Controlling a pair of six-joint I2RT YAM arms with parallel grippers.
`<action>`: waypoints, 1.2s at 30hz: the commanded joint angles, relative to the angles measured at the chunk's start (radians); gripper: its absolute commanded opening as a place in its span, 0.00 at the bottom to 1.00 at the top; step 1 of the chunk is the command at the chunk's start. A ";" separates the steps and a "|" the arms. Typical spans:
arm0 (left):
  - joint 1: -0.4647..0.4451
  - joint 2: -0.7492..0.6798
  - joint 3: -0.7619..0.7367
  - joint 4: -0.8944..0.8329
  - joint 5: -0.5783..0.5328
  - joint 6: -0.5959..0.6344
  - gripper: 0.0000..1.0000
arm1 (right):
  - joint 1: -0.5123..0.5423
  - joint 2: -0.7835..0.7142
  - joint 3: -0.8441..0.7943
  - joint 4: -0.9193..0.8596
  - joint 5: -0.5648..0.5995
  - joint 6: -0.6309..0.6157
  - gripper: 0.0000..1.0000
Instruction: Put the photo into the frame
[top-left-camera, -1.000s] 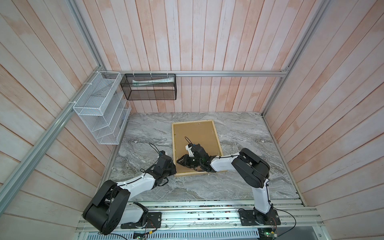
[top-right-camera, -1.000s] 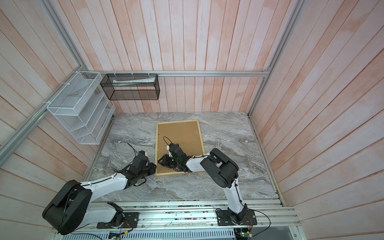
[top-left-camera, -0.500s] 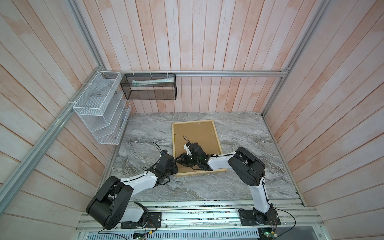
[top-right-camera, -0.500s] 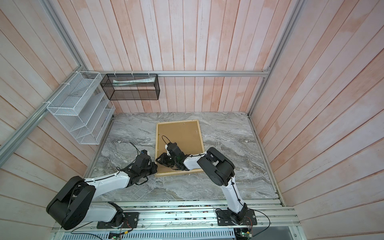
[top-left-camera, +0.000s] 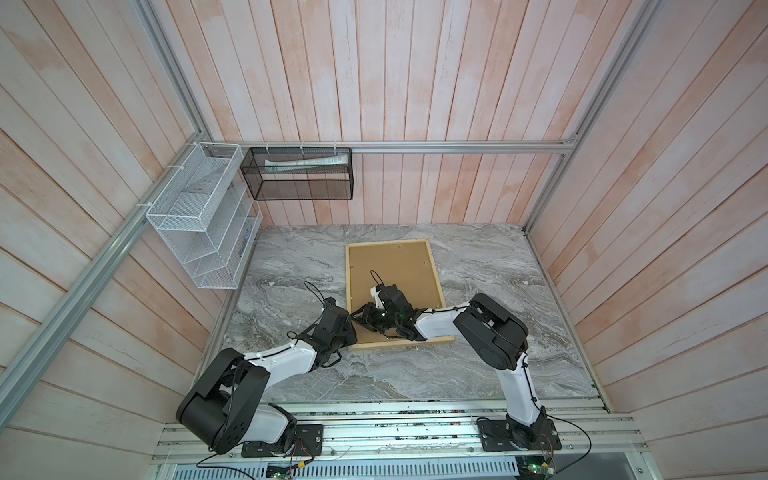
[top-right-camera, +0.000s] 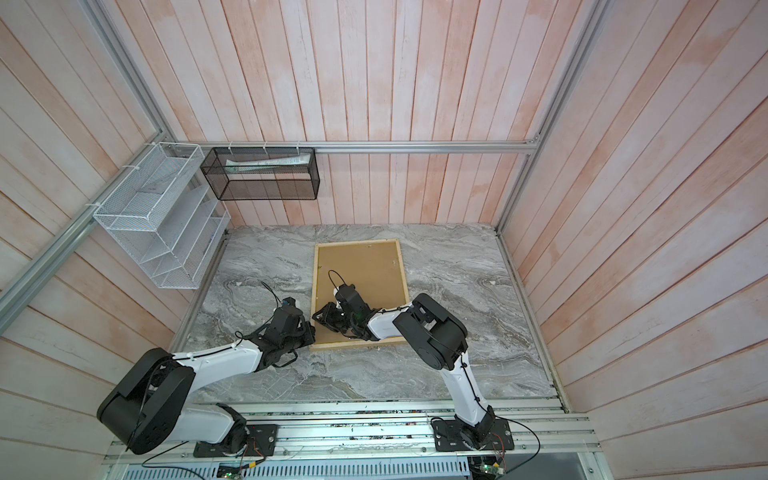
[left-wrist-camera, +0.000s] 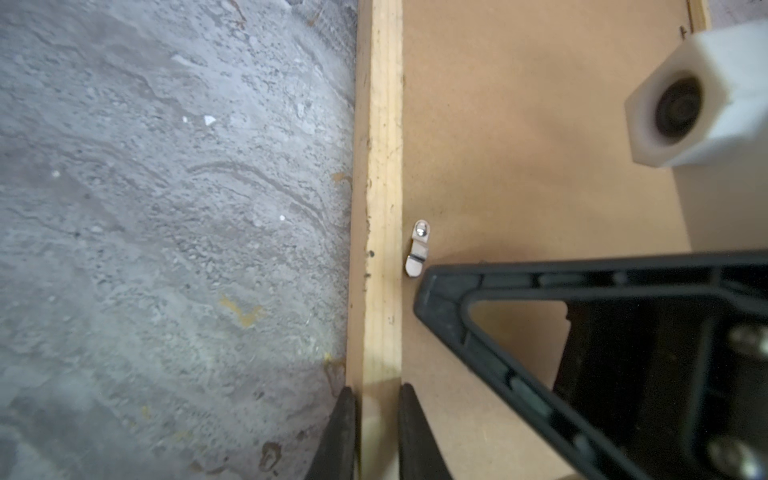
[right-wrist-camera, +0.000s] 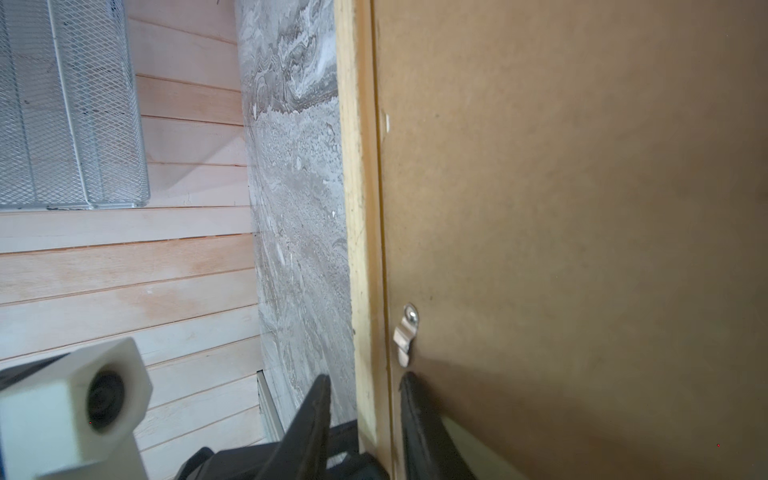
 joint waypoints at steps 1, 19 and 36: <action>0.002 0.021 0.010 -0.029 0.010 0.000 0.10 | -0.009 0.076 -0.002 -0.066 0.035 0.071 0.32; 0.001 0.010 0.015 -0.005 0.066 0.011 0.08 | -0.003 0.107 -0.043 -0.010 0.125 0.311 0.31; -0.005 0.027 0.066 -0.124 -0.052 -0.042 0.05 | 0.005 0.086 -0.075 -0.017 0.138 0.317 0.31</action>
